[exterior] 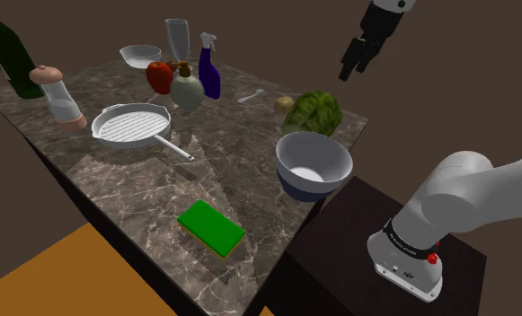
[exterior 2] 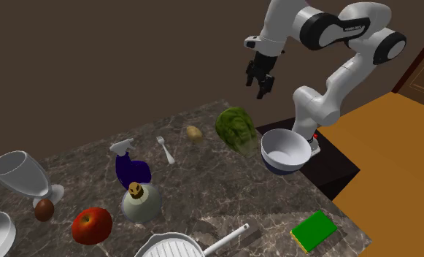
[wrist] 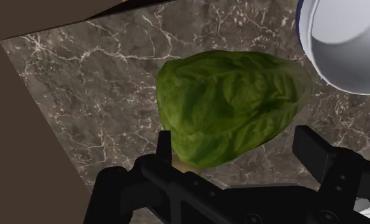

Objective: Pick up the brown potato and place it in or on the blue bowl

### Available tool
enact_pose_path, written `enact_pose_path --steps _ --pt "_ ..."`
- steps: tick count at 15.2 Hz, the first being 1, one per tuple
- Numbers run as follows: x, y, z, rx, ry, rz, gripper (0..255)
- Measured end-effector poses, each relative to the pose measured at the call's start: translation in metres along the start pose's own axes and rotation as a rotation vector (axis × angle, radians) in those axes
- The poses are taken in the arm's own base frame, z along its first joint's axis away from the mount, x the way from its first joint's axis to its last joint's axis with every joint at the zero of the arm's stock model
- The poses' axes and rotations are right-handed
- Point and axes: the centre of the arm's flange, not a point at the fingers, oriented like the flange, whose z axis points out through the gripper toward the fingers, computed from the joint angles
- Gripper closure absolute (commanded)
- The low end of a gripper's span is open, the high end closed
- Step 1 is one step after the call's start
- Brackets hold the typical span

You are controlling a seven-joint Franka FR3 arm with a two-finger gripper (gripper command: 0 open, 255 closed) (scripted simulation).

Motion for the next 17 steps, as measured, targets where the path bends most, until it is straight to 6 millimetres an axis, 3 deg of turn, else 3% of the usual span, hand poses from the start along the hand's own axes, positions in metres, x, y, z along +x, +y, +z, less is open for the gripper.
enact_pose_path --steps 3,11,13,17 --pt "0.012 -0.005 0.01 -0.006 -0.007 0.056 0" --pt "0.093 -0.024 0.08 -0.042 -0.054 0.429 0" --pt "0.116 -0.019 0.1 -0.051 -0.065 0.526 0" --pt "0.163 -0.013 0.117 -0.044 -0.002 0.72 0"
